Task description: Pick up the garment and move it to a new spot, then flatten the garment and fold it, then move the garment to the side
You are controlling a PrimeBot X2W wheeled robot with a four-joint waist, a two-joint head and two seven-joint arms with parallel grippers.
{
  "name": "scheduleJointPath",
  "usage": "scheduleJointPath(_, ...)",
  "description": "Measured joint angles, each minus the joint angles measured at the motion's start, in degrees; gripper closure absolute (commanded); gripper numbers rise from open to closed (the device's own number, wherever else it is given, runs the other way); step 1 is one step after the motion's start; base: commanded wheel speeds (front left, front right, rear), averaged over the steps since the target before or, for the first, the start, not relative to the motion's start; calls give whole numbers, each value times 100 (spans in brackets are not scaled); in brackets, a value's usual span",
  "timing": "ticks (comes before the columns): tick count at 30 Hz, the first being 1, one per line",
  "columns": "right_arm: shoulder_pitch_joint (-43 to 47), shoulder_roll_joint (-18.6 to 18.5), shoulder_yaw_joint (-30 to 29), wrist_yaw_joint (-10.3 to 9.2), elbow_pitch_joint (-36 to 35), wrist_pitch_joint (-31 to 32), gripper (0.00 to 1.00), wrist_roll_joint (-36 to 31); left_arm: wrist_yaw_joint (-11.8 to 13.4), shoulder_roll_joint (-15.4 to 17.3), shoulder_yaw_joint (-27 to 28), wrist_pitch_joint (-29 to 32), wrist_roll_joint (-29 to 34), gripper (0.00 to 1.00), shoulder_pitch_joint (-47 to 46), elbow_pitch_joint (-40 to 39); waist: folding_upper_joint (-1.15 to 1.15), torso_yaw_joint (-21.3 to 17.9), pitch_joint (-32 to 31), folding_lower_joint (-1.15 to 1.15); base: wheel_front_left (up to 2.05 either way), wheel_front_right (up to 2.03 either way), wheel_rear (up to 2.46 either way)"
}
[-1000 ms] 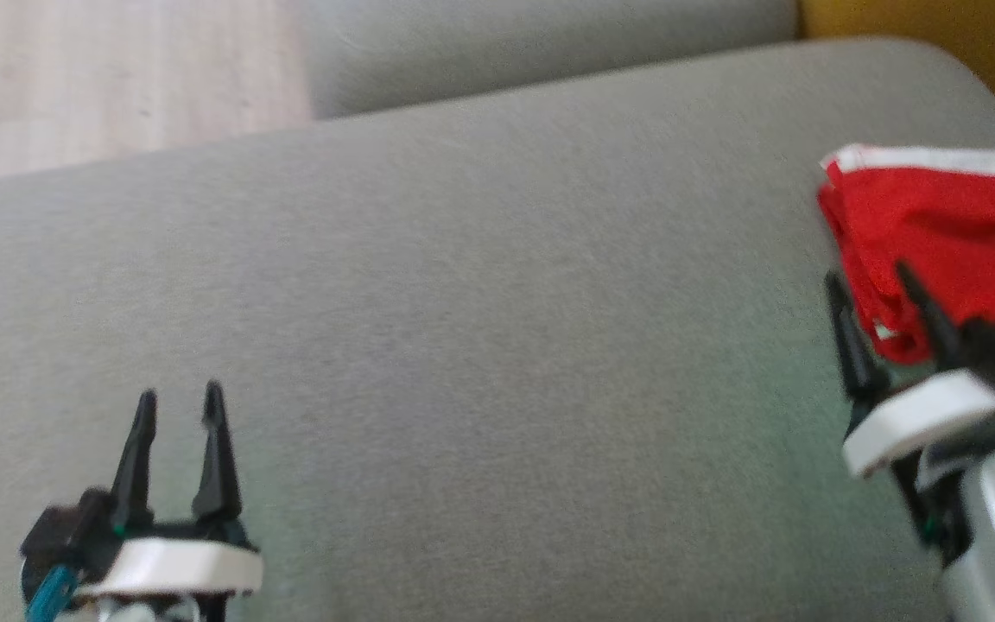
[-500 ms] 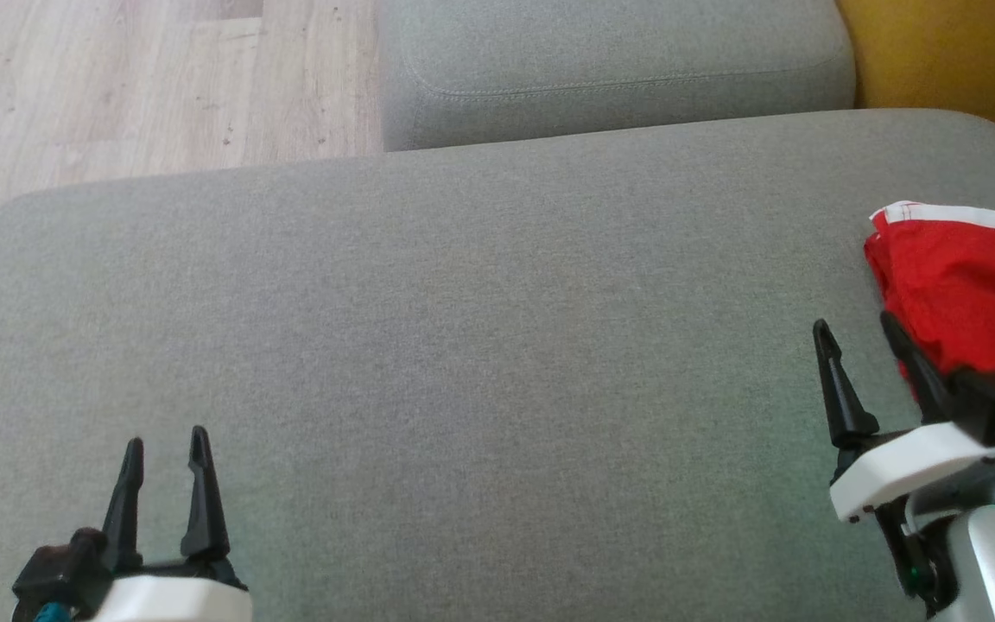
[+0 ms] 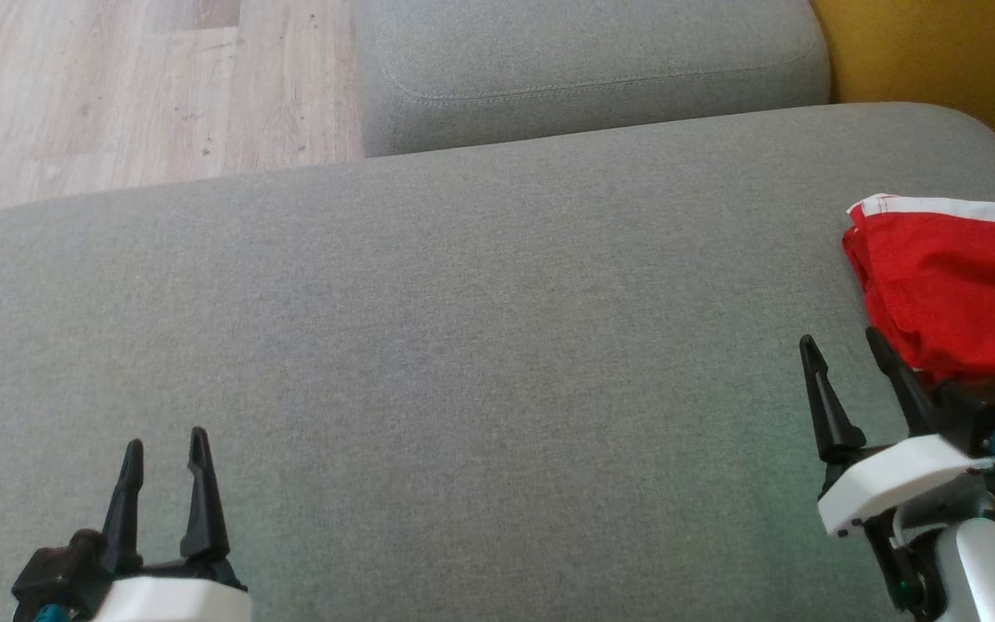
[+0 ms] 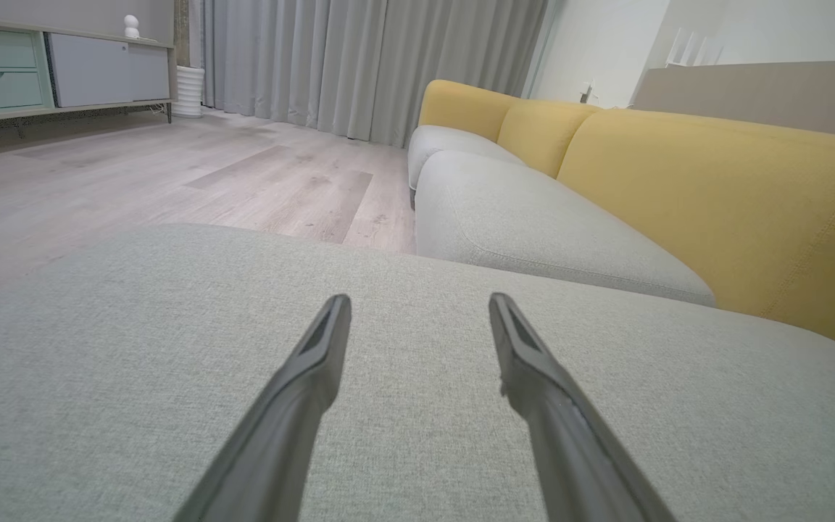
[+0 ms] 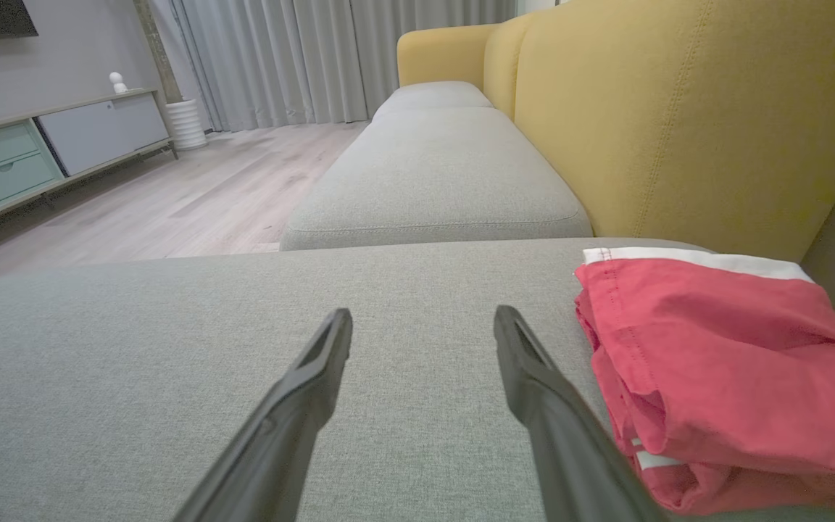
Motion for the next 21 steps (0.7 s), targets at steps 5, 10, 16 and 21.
scheduleJointPath(5,0,13,9,0,1,-1,0,0,0,-5,-2,0,49,0,1,-7,0,5,4,0,0,0,0)
scheduleJointPath(10,103,25,58,-5,310,0,100,0,-1,-88,-22,21,49,100,46,286,0,8,6,0,0,0,0)
scheduleJointPath(16,579,57,145,-5,920,1,100,4,-1,-229,-41,27,45,100,338,803,0,9,6,0,0,0,0)
scheduleJointPath(21,656,97,131,-5,967,9,100,291,-2,-254,-34,126,-212,100,386,838,0,20,7,0,0,0,0)
